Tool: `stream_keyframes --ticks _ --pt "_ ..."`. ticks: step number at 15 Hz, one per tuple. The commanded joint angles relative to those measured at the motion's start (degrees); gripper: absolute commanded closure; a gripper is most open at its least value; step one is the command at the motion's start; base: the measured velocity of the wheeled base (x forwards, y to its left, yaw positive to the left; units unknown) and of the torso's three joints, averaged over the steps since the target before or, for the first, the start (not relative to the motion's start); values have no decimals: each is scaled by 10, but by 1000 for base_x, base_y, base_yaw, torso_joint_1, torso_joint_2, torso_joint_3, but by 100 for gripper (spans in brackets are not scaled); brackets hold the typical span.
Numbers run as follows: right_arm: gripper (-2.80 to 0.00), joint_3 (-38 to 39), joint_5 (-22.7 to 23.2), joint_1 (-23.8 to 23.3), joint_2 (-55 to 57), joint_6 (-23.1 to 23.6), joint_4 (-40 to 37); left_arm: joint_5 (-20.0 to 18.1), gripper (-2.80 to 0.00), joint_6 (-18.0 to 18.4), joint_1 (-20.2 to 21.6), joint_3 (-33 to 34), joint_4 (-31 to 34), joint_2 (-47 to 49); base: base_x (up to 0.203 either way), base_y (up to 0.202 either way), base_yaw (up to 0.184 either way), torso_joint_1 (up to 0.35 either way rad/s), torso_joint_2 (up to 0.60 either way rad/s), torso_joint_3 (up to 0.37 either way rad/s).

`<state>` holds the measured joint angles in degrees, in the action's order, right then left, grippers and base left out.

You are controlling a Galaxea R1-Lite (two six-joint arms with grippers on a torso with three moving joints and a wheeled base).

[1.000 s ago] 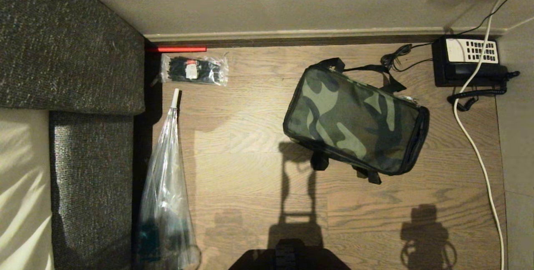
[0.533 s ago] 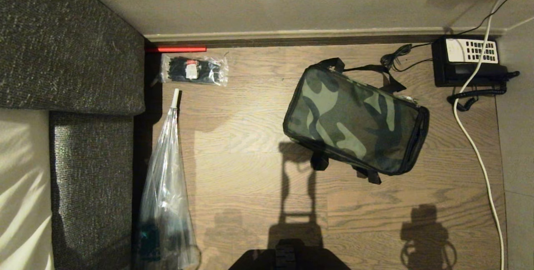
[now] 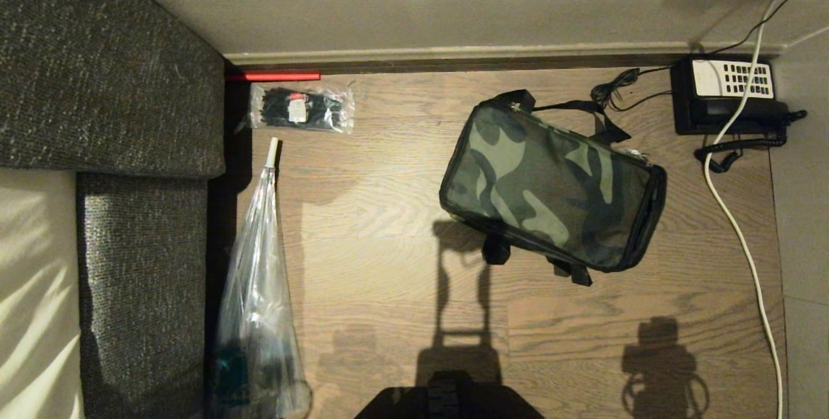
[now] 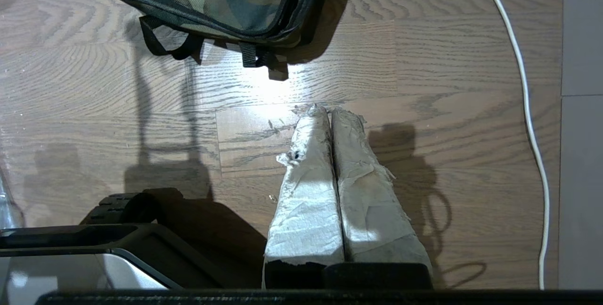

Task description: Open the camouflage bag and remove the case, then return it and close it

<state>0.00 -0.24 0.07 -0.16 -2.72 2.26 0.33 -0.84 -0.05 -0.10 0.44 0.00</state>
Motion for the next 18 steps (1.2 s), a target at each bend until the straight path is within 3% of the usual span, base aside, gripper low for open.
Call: stream_keyframes --ticks 1,5,18 --pt "0 7 0 0 -16 0 0 0 0 -3 0 0 0 0 0 0 0 0 0 0" --pt "0 7 0 0 -16 0 0 0 0 -3 0 0 0 0 0 0 0 1 2 47" --pt "0 7 0 0 -16 0 0 0 0 -3 0 0 0 0 0 0 0 1 2 201"
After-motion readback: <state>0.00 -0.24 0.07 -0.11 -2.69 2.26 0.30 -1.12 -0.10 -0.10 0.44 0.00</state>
